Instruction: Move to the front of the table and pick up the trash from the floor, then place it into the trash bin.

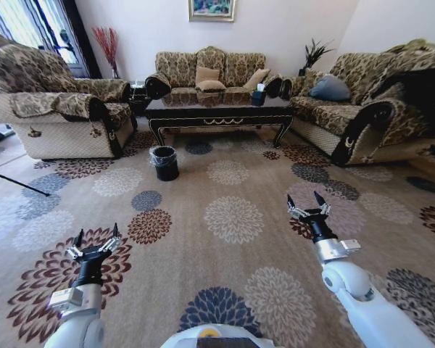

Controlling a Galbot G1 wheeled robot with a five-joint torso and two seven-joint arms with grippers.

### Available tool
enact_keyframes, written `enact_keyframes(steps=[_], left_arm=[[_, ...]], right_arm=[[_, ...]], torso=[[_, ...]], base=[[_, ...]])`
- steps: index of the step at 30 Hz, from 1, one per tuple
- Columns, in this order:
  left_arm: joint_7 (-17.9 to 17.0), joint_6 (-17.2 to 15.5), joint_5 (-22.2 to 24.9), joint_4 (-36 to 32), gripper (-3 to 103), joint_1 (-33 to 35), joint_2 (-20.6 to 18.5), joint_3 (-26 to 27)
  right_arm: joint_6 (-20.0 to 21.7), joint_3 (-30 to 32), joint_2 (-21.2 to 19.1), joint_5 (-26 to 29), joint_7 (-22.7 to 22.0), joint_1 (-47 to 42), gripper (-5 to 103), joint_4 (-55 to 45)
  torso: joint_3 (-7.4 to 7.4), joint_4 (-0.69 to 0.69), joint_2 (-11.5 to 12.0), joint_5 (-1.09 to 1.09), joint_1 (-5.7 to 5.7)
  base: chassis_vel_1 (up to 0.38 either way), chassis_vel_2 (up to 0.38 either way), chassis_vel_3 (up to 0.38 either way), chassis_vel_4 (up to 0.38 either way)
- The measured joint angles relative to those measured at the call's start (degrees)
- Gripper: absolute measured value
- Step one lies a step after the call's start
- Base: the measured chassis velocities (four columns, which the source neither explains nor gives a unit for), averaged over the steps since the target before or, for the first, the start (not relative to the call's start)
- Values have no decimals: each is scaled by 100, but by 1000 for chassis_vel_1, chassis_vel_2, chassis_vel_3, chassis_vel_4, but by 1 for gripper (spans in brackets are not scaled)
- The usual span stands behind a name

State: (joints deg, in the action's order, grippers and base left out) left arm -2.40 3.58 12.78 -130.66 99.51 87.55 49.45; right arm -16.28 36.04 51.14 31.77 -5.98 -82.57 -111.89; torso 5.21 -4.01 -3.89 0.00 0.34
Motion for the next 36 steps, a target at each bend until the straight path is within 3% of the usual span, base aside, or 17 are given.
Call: enact_keyframes(steps=[19, 36], left_arm=[[0, 0, 0, 0, 100, 0, 0, 0], [0, 0, 0, 0, 100, 0, 0, 0]], right_arm=[[0, 0, 0, 0, 0, 0, 100, 0], [0, 0, 0, 0, 0, 0, 100, 0]], torso=[[397, 0, -475, 0, 78], [646, 0, -823, 0, 177]], base=[[0, 0, 0, 0], [0, 0, 0, 0]])
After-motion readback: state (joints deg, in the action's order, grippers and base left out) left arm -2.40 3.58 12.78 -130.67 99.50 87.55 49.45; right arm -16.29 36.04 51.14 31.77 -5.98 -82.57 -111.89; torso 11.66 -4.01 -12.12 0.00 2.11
